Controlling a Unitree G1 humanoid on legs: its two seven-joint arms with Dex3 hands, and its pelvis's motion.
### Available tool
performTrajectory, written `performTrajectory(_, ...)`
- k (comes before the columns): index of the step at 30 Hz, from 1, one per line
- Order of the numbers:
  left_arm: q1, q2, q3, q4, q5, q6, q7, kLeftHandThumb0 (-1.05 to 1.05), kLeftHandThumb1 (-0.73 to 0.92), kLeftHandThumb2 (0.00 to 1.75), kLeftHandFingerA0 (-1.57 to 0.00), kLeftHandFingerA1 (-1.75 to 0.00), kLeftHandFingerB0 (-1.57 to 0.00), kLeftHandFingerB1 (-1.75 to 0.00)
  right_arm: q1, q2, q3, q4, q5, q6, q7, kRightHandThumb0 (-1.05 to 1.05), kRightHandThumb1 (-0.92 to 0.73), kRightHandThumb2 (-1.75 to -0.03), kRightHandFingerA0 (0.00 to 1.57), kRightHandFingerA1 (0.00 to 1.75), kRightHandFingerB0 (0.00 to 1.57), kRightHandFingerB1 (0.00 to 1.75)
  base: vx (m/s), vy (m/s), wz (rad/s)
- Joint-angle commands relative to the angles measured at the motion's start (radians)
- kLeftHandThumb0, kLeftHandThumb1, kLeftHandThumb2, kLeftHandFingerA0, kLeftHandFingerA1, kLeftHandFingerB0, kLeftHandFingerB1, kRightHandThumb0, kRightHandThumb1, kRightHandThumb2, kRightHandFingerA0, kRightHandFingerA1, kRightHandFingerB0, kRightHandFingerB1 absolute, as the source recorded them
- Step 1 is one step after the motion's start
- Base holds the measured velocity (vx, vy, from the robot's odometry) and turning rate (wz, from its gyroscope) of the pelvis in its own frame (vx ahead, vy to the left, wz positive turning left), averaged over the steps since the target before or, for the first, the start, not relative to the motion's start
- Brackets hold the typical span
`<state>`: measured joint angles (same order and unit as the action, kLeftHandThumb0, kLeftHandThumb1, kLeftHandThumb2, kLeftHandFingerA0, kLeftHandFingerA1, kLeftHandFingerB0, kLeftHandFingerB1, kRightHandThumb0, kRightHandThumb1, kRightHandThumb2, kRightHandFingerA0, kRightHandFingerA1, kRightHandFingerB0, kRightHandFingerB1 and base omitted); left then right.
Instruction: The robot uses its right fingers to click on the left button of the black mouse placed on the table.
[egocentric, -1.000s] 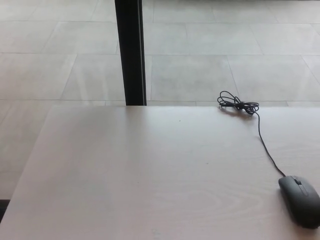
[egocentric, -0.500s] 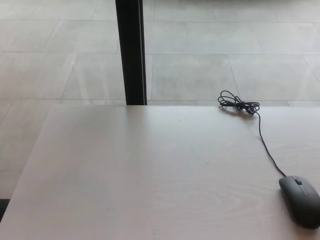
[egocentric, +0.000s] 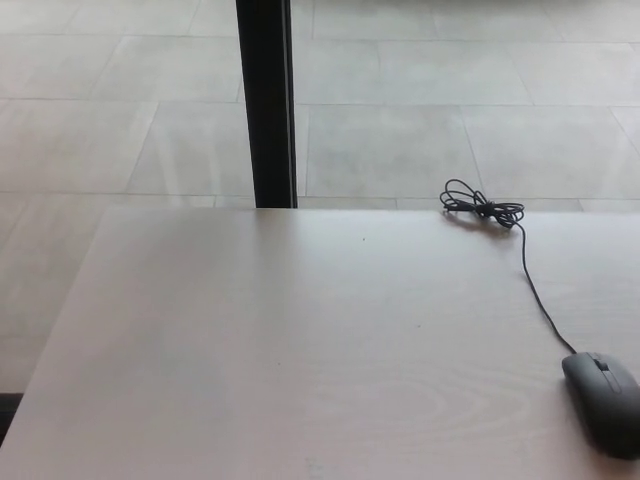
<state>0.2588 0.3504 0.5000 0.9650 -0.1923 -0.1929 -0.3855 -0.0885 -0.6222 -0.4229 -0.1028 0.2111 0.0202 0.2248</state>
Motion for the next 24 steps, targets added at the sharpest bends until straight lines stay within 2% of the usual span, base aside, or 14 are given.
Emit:
performTrajectory(1, 0.008, -0.018, -0.003, -0.094, -0.071, -0.004, -0.088, -0.51, 0.79, 0.63, -0.48, -0.50, -0.37, -0.40, -0.048, 0.000, 0.157, -0.030, -0.141, 0.120, -0.022, -0.72, -0.59, -0.92, 0.19, 0.53, 0.15, 0.42, 0.00, 0.000, 0.00)
performTrajectory(2, 0.018, -0.024, -0.007, -0.117, -0.070, 0.008, -0.080, -0.53, 0.78, 0.63, -0.49, -0.49, -0.36, -0.40, -0.055, 0.002, 0.172, -0.019, -0.137, 0.120, -0.018, -0.68, -0.74, -0.62, 0.23, 0.46, 0.21, 0.29, 0.00, 0.000, 0.00)
performTrajectory(3, 0.033, -0.028, -0.016, -0.139, -0.061, 0.015, -0.072, -0.53, 0.79, 0.63, -0.46, -0.48, -0.34, -0.39, -0.063, 0.008, 0.187, 0.000, -0.132, 0.114, -0.009, -0.71, -0.59, -0.92, 0.19, 0.53, 0.15, 0.42, 0.00, 0.000, 0.00)
performTrajectory(6, 0.058, -0.030, -0.023, -0.172, -0.065, 0.043, -0.077, -0.51, 0.79, 0.63, -0.45, -0.47, -0.33, -0.38, -0.071, 0.018, 0.221, 0.062, -0.139, 0.071, 0.003, -0.72, -0.58, -0.93, 0.21, 0.53, 0.15, 0.42, 0.00, 0.000, 0.00)
performTrajectory(7, 0.071, -0.031, -0.018, -0.178, -0.076, 0.049, -0.089, -0.52, 0.79, 0.63, -0.45, -0.49, -0.34, -0.39, -0.072, -0.002, 0.255, 0.097, -0.188, 0.044, 0.008, -0.74, -0.61, -0.96, 0.22, 0.53, 0.12, 0.41, 0.00, 0.000, 0.00)
performTrajectory(11, 0.074, -0.025, -0.016, -0.154, -0.078, 0.037, -0.085, -0.53, 0.78, 0.64, -0.46, -0.49, -0.34, -0.39, -0.090, -0.007, 0.293, 0.155, -0.228, 0.010, 0.000, -0.71, -0.60, -0.93, 0.22, 0.53, 0.14, 0.42, 0.00, 0.000, 0.00)
performTrajectory(12, 0.067, -0.020, -0.020, -0.133, -0.069, 0.025, -0.080, -0.54, 0.78, 0.64, -0.46, -0.49, -0.35, -0.39, -0.094, -0.013, 0.303, 0.166, -0.231, 0.017, 0.012, -0.69, -0.74, -0.63, 0.23, 0.43, 0.20, 0.27, 0.00, 0.000, 0.00)
performTrajectory(15, 0.053, -0.011, -0.025, -0.113, -0.055, 0.026, -0.048, -0.56, 0.75, 0.63, -0.50, -0.48, -0.37, -0.40, -0.119, -0.017, 0.346, 0.200, -0.281, 0.024, 0.001, -0.66, -0.76, -0.62, 0.22, 0.39, 0.21, 0.27, 0.00, 0.000, 0.00)
performTrajectory(16, 0.046, -0.005, -0.028, -0.084, -0.051, 0.004, -0.059, -0.57, 0.75, 0.63, -0.49, -0.49, -0.35, -0.39, -0.119, -0.018, 0.356, 0.209, -0.291, 0.018, 0.003, -0.66, -0.74, -0.62, 0.24, 0.47, 0.22, 0.28, 0.00, 0.000, 0.00)
performTrajectory(21, 0.024, 0.011, -0.032, -0.025, -0.048, -0.022, -0.069, -0.57, 0.79, 0.63, -0.50, -0.48, -0.36, -0.39, -0.134, -0.024, 0.400, 0.253, -0.347, -0.016, -0.005, -0.64, -0.75, -0.62, 0.24, 0.43, 0.25, 0.29, 0.00, 0.000, 0.00)
performTrajectory(24, 0.076, -0.004, -0.022, -0.124, -0.083, 0.028, -0.083, -0.55, 0.77, 0.64, -0.47, -0.50, -0.33, -0.39, -0.140, -0.025, 0.419, 0.294, -0.386, -0.066, -0.024, -0.58, -0.73, -0.62, 0.29, 0.44, 0.26, 0.30, 0.00, 0.000, 0.00)
